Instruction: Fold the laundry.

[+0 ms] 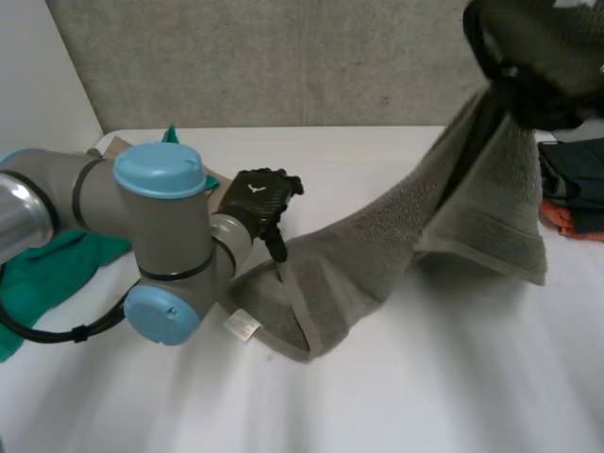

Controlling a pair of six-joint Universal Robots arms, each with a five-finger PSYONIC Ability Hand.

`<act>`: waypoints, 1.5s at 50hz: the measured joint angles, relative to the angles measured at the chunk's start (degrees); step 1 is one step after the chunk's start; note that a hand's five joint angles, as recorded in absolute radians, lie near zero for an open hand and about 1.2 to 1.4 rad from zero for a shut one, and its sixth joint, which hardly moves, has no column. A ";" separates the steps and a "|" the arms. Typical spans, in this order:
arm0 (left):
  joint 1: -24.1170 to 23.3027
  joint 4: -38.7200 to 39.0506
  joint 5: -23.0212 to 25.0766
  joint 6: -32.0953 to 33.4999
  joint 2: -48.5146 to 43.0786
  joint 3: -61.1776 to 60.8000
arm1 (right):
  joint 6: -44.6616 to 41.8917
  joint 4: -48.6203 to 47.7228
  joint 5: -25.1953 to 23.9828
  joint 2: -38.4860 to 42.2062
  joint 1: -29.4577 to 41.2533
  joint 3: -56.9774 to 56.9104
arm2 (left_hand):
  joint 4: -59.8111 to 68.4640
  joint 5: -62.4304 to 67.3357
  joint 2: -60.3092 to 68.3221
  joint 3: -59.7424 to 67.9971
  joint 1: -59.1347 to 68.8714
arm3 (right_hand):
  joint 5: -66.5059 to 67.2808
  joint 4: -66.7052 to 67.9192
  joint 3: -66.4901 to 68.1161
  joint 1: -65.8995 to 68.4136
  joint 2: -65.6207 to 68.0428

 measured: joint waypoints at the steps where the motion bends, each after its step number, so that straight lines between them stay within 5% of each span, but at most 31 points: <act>1: -0.34 -0.52 0.22 -0.50 -0.39 0.54 | 0.10 0.15 -0.38 -0.53 0.11 -0.62 | 0.00 0.00 0.00 0.00 0.00 | 0.00 0.00 0.00 0.00 0.00; 8: -2.93 -2.81 0.91 -2.88 -2.65 2.61 | 1.94 1.71 -2.76 -3.59 0.76 -4.65 | 4.58 5.24 5.10 5.03 3.78 | 0.00 0.00 0.00 0.00 0.00; 11: -4.17 -3.23 0.52 -3.78 -3.38 2.52 | 4.12 2.75 -3.66 -4.59 0.36 -5.88 | 44.30 44.36 44.86 43.77 46.00 | 0.00 0.01 0.00 0.00 0.00; 15: -3.69 -3.54 -1.36 -4.00 -1.84 1.59 | 5.33 2.84 -3.90 -3.57 -2.01 -5.07 | 50.66 48.52 50.44 49.89 47.15 | 0.00 0.01 0.00 0.00 0.00; 21: 0.66 -2.01 -7.44 -0.24 5.52 0.33 | 3.40 2.26 -3.85 3.67 -8.40 -1.47 | 50.97 48.52 50.69 50.19 47.15 | 0.06 0.01 0.00 0.00 0.00; 27: 5.35 6.04 -8.01 6.93 12.40 1.97 | -0.23 -0.66 -1.39 14.97 -10.37 -3.65 | 50.99 48.52 50.79 50.19 47.16 | 0.18 0.03 0.00 0.00 0.00; 32: 7.61 16.44 -6.12 11.53 15.55 6.83 | 0.70 -10.11 5.50 25.46 -8.49 -14.40 | 51.00 48.52 50.81 50.25 47.15 | 0.18 0.08 0.03 0.00 0.00; 40: 8.89 25.33 -7.82 12.91 18.30 12.01 | 7.05 -29.63 12.21 30.48 -6.19 -24.77 | 51.01 48.52 50.81 50.26 47.16 | 0.18 0.08 0.03 0.00 0.00; 46: 10.04 24.53 -7.23 12.37 22.71 3.71 | 9.22 -31.99 9.09 26.29 -5.99 -18.21 | 51.01 48.52 50.82 50.26 47.15 | 0.76 0.08 0.03 0.00 0.00; 57: 11.39 25.29 -1.42 11.98 28.92 -26.84 | 5.12 -23.85 -2.75 17.72 -9.62 10.58 | 51.04 48.52 50.90 50.50 47.15 | 0.80 0.08 0.03 0.00 0.00; 69: 8.85 30.33 1.29 11.97 26.96 -39.62 | 2.59 -24.45 -7.53 32.96 -13.52 20.15 | 51.05 48.52 50.94 50.50 47.15 | -1.92 -3.26 -3.12 -1.61 -3.00; 75: 7.55 26.01 -0.49 11.85 31.05 -36.93 | 7.36 -21.55 -5.93 37.15 -14.61 16.78 | 51.05 48.52 50.94 50.50 47.15 | -31.56 -32.79 -32.04 -29.31 -31.77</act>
